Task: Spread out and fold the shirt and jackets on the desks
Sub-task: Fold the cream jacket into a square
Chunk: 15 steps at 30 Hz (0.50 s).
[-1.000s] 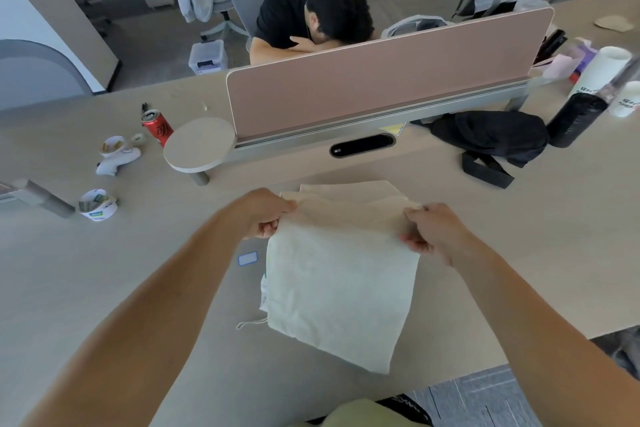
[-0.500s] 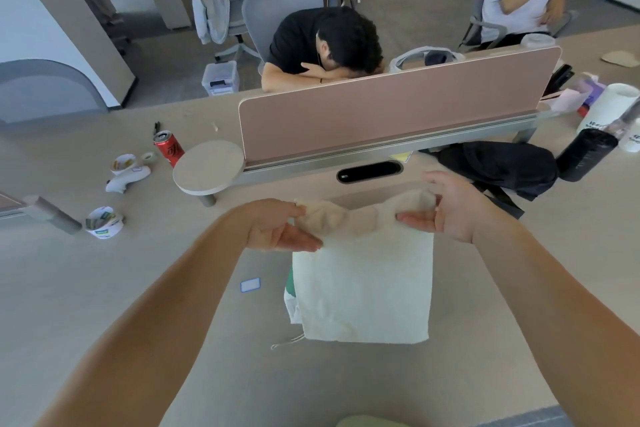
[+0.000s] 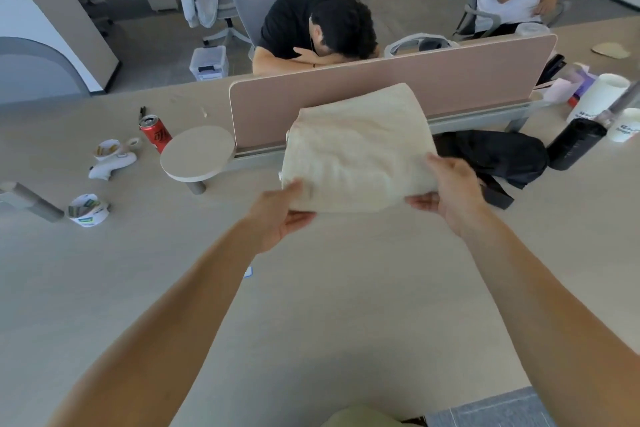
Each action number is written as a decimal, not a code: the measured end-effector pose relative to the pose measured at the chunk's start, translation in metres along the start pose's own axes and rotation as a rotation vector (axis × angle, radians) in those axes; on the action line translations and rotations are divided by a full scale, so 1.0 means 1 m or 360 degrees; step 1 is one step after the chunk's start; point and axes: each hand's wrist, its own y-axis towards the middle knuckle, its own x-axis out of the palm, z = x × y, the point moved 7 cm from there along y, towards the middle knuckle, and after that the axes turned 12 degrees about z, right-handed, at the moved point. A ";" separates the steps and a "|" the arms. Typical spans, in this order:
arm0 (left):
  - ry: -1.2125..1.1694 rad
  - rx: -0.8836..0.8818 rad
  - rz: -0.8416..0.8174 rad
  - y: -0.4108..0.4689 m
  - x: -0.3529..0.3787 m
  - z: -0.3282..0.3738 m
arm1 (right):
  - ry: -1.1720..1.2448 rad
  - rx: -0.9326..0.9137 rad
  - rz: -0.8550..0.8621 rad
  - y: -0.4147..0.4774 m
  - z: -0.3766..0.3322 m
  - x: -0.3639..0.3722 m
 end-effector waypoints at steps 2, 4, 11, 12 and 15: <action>0.0243 -0.0145 0.0051 0.015 -0.009 -0.058 | -0.0268 0.0095 0.0112 0.007 0.062 -0.014; 0.0607 -0.0292 0.0118 0.025 -0.026 -0.121 | -0.0575 0.0174 0.0121 0.002 0.126 -0.030; 0.1301 -0.0613 -0.0080 -0.006 -0.072 -0.221 | -0.1015 0.0383 -0.0027 -0.028 0.227 -0.082; 0.1375 -0.0637 -0.0139 -0.008 -0.078 -0.219 | -0.1054 0.0389 -0.0094 -0.031 0.226 -0.083; 0.1606 -0.0568 -0.0168 -0.001 -0.090 -0.195 | -0.1257 0.0346 -0.0234 -0.027 0.218 -0.083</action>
